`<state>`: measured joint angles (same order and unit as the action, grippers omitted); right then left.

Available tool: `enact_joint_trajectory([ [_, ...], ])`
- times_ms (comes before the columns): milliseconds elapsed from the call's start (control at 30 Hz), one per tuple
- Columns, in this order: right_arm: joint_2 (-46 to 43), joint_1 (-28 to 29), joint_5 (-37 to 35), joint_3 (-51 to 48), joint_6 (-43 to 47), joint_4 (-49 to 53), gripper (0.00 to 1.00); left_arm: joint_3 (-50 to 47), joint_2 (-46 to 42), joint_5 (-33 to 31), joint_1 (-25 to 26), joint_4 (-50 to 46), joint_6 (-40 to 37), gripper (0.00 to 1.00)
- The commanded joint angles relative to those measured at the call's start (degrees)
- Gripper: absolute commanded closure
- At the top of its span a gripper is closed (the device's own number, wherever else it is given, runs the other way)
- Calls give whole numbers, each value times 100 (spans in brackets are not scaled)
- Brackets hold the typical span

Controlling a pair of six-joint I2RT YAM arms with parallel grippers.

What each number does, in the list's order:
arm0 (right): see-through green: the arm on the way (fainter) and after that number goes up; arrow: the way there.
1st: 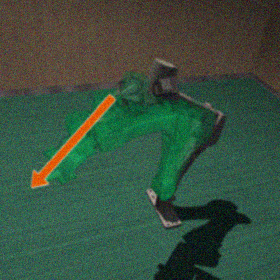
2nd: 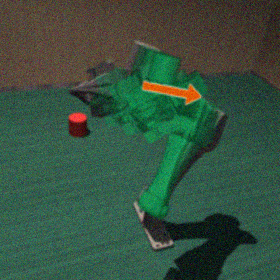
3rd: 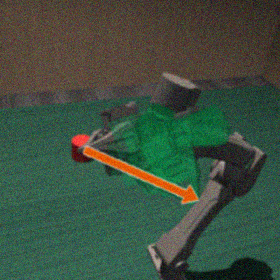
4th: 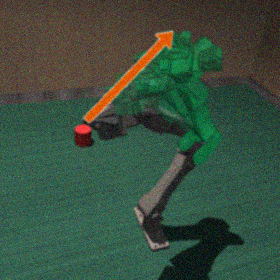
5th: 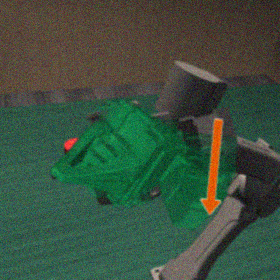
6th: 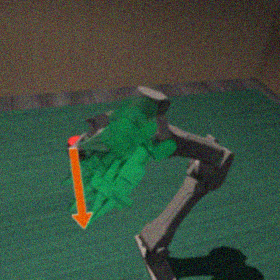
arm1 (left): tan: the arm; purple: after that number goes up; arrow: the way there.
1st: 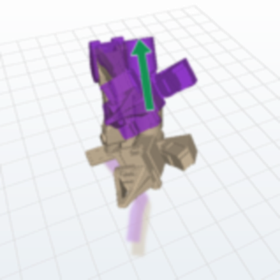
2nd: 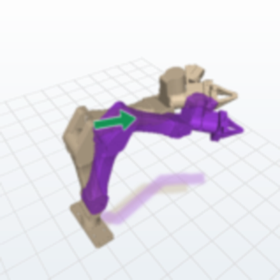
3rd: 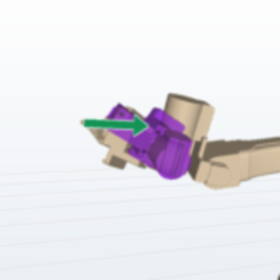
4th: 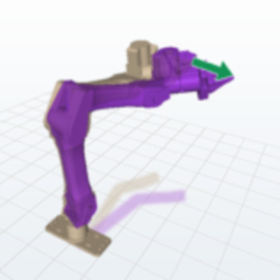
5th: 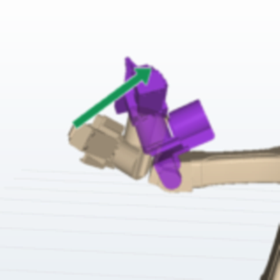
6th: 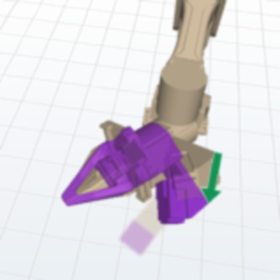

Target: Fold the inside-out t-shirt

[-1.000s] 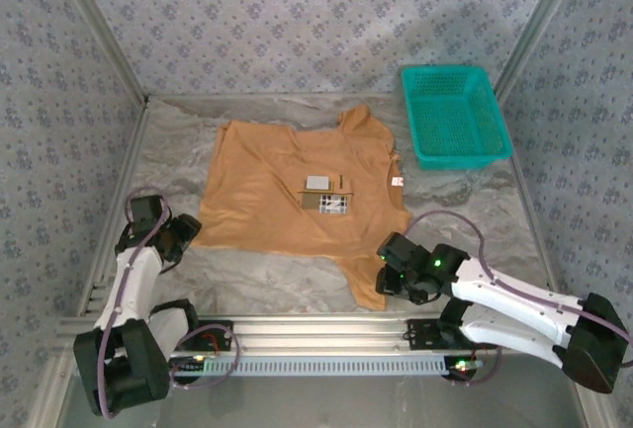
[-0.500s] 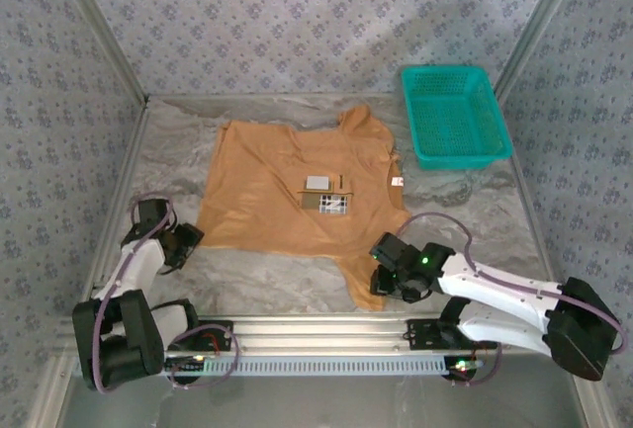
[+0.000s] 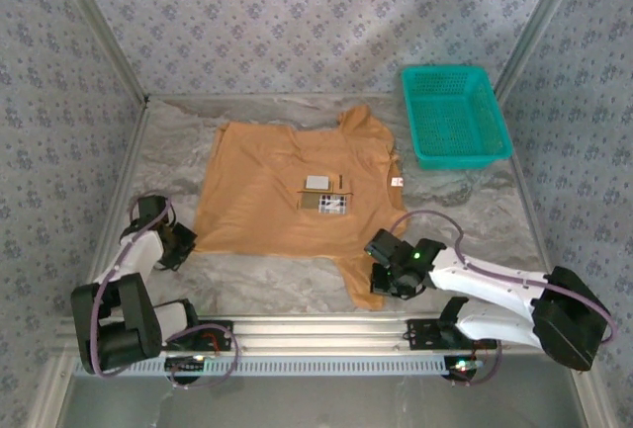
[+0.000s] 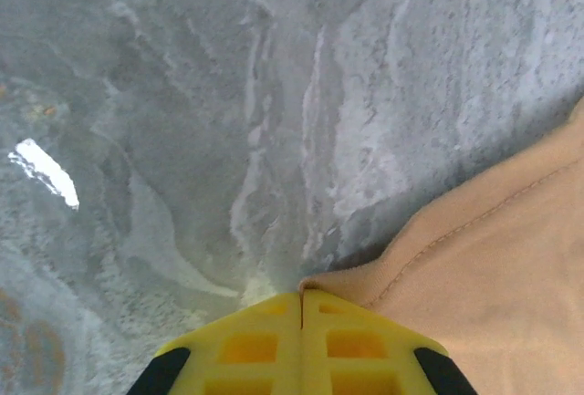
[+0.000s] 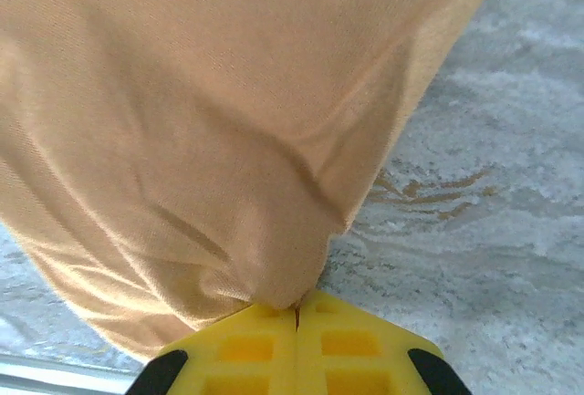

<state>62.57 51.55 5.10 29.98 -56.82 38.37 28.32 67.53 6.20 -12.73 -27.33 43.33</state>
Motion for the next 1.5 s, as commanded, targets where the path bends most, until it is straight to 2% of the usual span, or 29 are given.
enact_joint_trajectory([
  [0, -331, -280, -283, 561, 250, 612, 100, 243, -220, 348, 77, 188, -90, 100],
  [133, -781, -1192, -401, 1239, 709, 844, 100, 695, -926, 286, 78, -373, -48, 100],
  [267, -843, -2181, -100, 1999, 1209, 543, 100, 1163, -1400, 341, 86, -580, 114, 100],
  [533, 51, -3524, 470, 4580, 2343, 692, 100, 3139, -1012, 608, 103, -971, 140, 100],
  [700, 243, -3715, 591, 6165, 2570, 829, 100, 4817, -863, 642, 103, -1277, 90, 100],
  [867, 111, -3767, 766, 7109, 2777, 939, 100, 5960, -1148, 477, 96, -1195, 18, 100],
  [1000, -302, -3779, 761, 7407, 2951, 773, 100, 6473, -1424, 499, 98, -966, -71, 100],
  [1133, -565, -3777, 425, 7930, 3223, 831, 100, 7088, -1490, 552, 96, -1009, -208, 100],
  [1467, -76, -3779, -372, 8701, 3761, 968, 100, 7996, -1095, 31, 103, -1044, -692, 100],
])
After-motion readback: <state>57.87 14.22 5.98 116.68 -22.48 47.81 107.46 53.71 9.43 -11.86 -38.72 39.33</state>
